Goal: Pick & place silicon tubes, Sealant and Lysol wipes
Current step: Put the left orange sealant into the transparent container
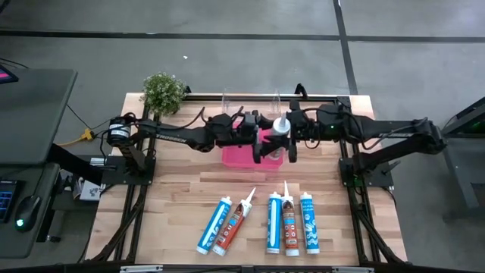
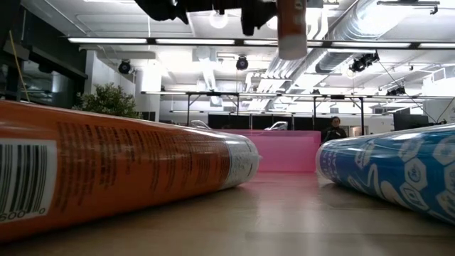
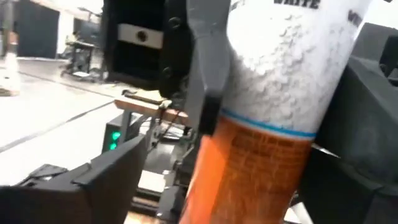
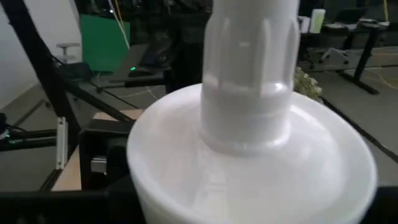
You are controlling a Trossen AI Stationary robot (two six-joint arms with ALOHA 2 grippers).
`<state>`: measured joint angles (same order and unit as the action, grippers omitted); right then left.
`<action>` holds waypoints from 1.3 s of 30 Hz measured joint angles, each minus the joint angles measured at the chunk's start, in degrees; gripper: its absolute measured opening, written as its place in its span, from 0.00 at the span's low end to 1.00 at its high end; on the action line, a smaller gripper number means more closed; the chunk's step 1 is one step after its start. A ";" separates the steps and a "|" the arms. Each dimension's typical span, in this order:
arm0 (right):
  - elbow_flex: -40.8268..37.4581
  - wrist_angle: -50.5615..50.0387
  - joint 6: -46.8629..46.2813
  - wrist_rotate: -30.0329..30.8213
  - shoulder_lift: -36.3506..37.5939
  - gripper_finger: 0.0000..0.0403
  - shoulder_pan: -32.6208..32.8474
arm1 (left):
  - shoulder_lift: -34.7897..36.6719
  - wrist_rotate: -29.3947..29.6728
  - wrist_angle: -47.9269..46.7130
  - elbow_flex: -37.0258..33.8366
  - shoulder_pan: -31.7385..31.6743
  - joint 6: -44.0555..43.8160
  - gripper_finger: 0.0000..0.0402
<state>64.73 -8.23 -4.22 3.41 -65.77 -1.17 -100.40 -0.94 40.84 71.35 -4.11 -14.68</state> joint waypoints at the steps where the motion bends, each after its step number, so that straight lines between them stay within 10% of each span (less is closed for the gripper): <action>1: 0.00 -0.64 0.25 -0.01 0.41 0.44 -0.62 | 0.02 0.52 -0.41 0.02 -0.10 0.00 0.95; 12: 0.04 -6.57 5.29 -4.21 5.18 0.44 -14.17 | 2.49 6.76 -15.04 0.04 -5.12 3.75 0.99; 22: 0.02 0.17 9.35 -20.31 1.18 0.44 -32.04 | 7.41 5.43 -27.43 0.07 -13.83 3.89 0.99; 39: 0.20 27.10 2.76 -25.56 -24.53 0.44 -41.68 | 7.72 -19.33 -27.65 -2.57 -31.17 3.56 0.99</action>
<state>64.93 18.87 -1.46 -22.15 -90.29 -42.85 -92.68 -20.27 13.19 68.79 -35.27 -11.12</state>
